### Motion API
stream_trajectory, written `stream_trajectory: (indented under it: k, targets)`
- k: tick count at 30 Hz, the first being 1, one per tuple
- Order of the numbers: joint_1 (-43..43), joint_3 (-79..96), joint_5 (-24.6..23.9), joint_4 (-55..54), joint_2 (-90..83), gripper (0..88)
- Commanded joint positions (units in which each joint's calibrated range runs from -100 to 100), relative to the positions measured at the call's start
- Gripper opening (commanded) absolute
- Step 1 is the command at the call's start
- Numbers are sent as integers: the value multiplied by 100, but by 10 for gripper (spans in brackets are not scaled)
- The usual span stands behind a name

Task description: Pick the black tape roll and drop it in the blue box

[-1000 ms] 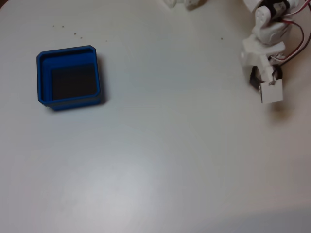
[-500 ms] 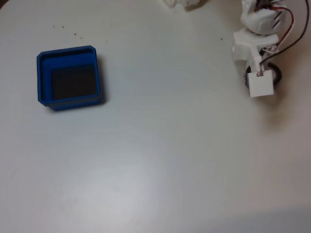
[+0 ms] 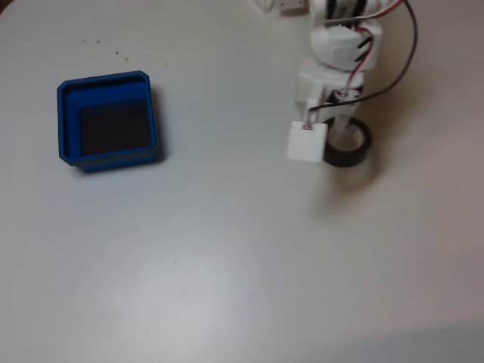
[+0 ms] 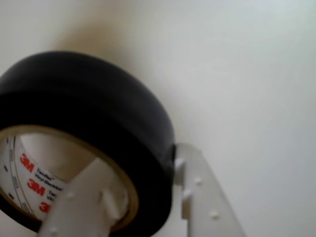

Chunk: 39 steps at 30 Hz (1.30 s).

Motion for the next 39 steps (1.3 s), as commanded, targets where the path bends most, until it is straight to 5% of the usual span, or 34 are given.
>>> stream_trajectory:
  k: [1, 39]
  targets:
    - [533, -460, 30, 25, -475, 3]
    - [5193, -1215, 30, -1006, 419, 4]
